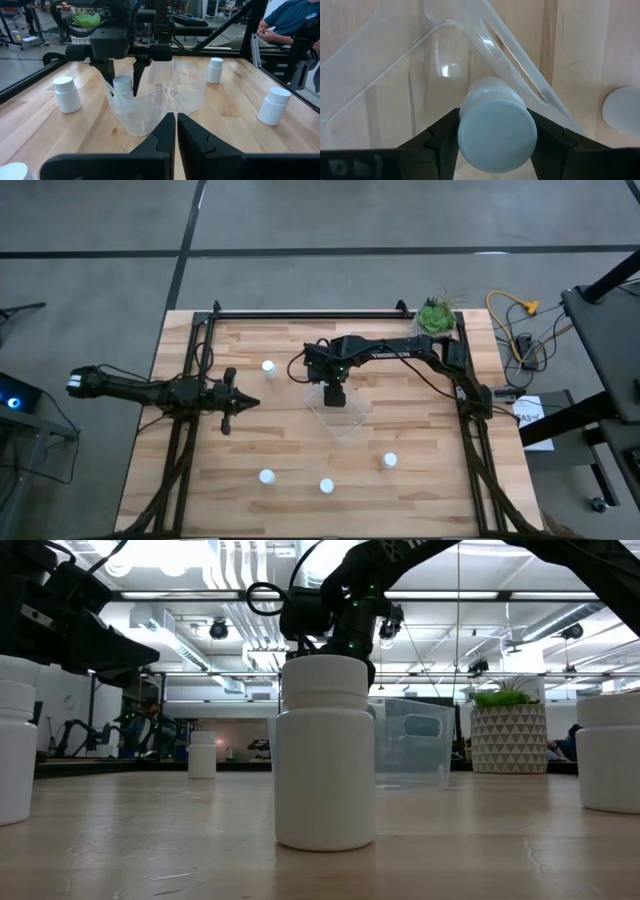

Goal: Pick and place pill bottles into a basket
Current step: Put the white pill bottle into the transparent bin

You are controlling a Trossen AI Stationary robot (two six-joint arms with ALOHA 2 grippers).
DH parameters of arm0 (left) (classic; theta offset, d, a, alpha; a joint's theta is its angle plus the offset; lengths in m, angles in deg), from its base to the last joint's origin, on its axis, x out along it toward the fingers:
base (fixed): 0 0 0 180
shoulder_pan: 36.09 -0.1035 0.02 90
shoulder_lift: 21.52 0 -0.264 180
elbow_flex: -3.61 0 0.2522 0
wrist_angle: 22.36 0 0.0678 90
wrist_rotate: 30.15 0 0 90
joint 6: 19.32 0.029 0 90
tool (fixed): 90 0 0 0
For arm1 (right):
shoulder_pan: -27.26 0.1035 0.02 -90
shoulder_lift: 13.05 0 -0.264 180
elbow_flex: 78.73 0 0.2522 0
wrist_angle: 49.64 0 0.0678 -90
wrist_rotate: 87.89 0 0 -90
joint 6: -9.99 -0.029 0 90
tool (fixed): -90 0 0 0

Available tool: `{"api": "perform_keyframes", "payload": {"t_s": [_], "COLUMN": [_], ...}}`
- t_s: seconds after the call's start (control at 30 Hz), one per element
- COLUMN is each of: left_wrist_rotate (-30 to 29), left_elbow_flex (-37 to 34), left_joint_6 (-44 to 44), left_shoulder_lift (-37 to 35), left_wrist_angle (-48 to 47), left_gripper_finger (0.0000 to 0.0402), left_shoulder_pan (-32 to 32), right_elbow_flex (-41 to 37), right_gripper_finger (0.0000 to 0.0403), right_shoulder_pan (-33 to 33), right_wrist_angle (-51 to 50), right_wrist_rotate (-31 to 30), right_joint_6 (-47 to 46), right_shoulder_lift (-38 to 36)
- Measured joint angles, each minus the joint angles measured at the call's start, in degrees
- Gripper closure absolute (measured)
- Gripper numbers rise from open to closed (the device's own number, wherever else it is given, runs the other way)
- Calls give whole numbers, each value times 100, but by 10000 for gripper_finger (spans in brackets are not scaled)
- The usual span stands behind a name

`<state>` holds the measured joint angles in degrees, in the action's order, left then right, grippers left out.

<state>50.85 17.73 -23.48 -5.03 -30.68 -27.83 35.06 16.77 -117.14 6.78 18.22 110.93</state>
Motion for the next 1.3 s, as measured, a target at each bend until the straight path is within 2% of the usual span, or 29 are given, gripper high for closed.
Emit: {"api": "perform_keyframes", "payload": {"t_s": [1.3], "left_wrist_rotate": [2], "left_elbow_flex": [0], "left_joint_6": [-4], "left_shoulder_lift": [0], "left_wrist_angle": [-1], "left_gripper_finger": [402], "left_shoulder_pan": [-1], "right_elbow_flex": [-225], "right_gripper_finger": [218], "right_shoulder_pan": [0], "right_wrist_angle": [20], "right_wrist_rotate": [-13], "right_joint_6": [-53], "right_shoulder_lift": [-13]}}
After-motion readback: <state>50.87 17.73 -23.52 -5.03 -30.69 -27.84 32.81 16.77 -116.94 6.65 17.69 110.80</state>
